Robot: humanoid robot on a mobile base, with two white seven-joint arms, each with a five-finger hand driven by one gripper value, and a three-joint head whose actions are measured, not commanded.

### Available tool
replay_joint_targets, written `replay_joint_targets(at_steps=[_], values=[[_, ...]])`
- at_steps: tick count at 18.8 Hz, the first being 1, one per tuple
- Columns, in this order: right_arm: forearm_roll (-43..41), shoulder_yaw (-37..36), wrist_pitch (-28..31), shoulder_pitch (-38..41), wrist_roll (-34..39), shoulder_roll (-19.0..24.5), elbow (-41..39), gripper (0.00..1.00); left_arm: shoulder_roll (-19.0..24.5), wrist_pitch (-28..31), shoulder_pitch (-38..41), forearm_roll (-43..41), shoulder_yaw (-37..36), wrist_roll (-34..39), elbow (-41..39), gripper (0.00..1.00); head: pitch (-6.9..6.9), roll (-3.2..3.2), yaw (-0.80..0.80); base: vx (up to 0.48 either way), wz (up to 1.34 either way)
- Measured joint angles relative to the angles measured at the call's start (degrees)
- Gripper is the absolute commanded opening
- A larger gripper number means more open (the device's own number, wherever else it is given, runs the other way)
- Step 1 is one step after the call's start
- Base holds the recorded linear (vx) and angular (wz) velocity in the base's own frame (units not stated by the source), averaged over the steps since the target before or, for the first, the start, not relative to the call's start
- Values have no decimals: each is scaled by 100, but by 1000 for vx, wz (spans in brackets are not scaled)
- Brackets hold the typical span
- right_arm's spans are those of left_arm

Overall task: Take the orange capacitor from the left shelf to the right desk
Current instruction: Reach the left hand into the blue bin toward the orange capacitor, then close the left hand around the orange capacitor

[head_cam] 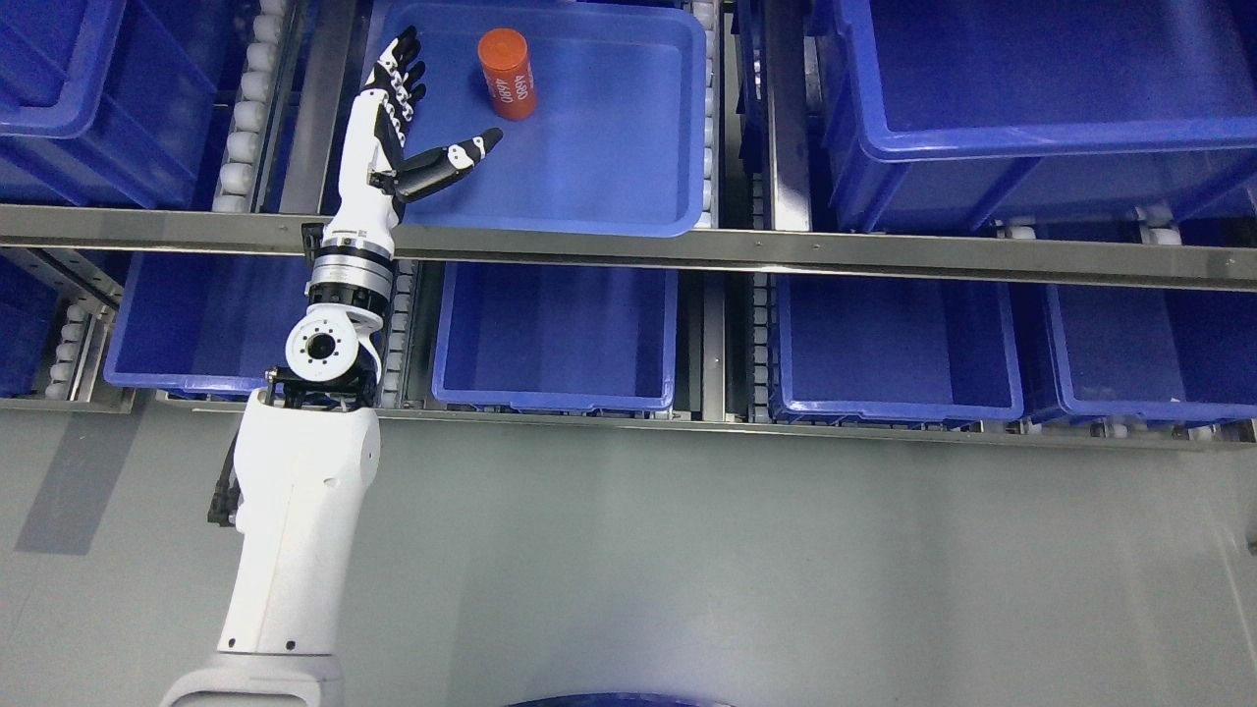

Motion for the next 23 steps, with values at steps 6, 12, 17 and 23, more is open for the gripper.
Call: replay_joint_targets(at_steps=[6,12,17,23], values=[[3,0,0,1,0,0,0,100,0,76,-209,-22,-292,-269,298,94,0,0,0,63,93],[-296,0,0,0,2,0,0,100,0,89,-401,-30,-634,-437,462,87,0,0,0,83,97],[-106,0,0,2,2,0,0,100,0,97,-473,57,-967,-634,536,87,0,0,0,113,50],[-32,0,0,0,2,0,0,100,0,121,-512,148,-1260,-683,683,84,0,0,0,92,-29]])
